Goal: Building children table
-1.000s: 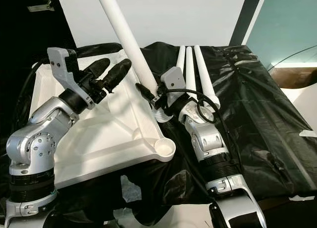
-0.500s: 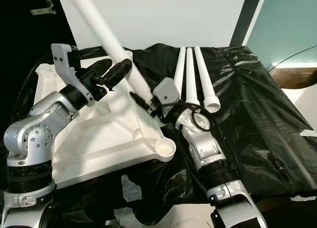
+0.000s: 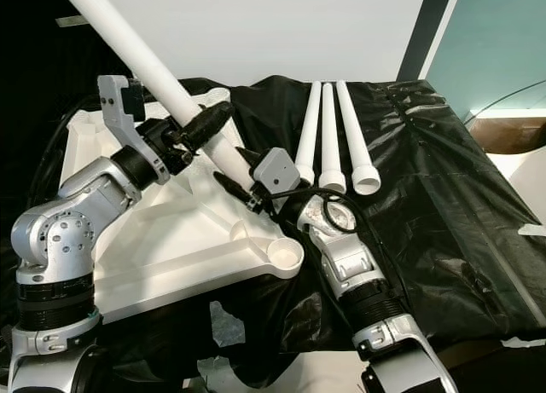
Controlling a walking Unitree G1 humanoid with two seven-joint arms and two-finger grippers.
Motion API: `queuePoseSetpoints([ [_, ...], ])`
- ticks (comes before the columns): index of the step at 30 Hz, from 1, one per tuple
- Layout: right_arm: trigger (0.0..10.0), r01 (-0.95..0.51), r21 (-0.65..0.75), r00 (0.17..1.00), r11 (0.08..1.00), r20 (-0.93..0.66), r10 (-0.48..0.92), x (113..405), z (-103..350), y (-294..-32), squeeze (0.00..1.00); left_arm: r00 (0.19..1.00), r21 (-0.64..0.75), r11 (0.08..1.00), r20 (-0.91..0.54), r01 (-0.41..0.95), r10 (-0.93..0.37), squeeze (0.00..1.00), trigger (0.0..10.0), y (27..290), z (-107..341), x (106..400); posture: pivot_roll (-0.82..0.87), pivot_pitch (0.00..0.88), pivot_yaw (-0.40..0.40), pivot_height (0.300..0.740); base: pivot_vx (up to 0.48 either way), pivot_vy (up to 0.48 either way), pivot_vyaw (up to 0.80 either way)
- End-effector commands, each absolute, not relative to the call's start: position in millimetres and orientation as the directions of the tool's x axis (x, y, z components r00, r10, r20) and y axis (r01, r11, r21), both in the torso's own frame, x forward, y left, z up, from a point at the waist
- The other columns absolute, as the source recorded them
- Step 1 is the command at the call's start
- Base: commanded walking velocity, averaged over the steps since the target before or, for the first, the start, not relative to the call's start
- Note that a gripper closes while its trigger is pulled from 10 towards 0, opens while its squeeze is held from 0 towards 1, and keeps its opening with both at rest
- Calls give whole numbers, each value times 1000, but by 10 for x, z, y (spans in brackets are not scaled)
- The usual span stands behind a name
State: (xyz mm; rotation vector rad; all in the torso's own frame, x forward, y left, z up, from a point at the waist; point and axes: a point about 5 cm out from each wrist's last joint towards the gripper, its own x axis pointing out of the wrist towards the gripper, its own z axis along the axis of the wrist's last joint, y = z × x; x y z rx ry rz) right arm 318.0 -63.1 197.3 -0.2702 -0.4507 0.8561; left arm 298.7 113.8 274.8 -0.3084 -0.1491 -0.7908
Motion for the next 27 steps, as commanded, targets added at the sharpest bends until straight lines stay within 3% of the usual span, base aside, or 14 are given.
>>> queuePoseSetpoints([
  [1,10000,-660,-420,562,623,274,781,3188,1991,-595,0,661,-192,633,253,750,-706,0,0,1061,2767,2935,135,17,0,740,0,0,0],
  [6,10000,-647,-410,590,643,266,762,3225,1985,-597,0,675,-180,652,244,737,-696,0,0,991,2795,2920,139,20,-3,740,0,0,0],
  [7,10000,-644,-404,598,650,264,757,3235,1984,-598,1000,680,-176,658,240,732,-693,0,10000,968,2802,2917,139,20,-3,740,0,0,0],
  [16,10000,-621,-370,665,690,216,715,3321,2032,-580,1000,748,-154,738,252,657,-614,0,10000,817,2940,2966,143,24,-13,740,0,0,0],
  [17,10000,-629,-342,680,698,193,707,3338,2028,-551,0,769,-160,759,253,631,-587,0,10000,814,2948,3000,146,23,-17,740,0,0,0],
  [19,10000,-606,-321,725,728,154,671,3383,2046,-436,0,835,-175,825,251,537,-490,0,10000,805,2984,3105,146,24,-18,740,0,0,0],
  [27,10000,-524,-366,787,769,139,602,3440,2064,-312,0,887,-224,867,249,444,-390,0,10000,740,3044,3149,156,23,-22,740,0,0,0],
])
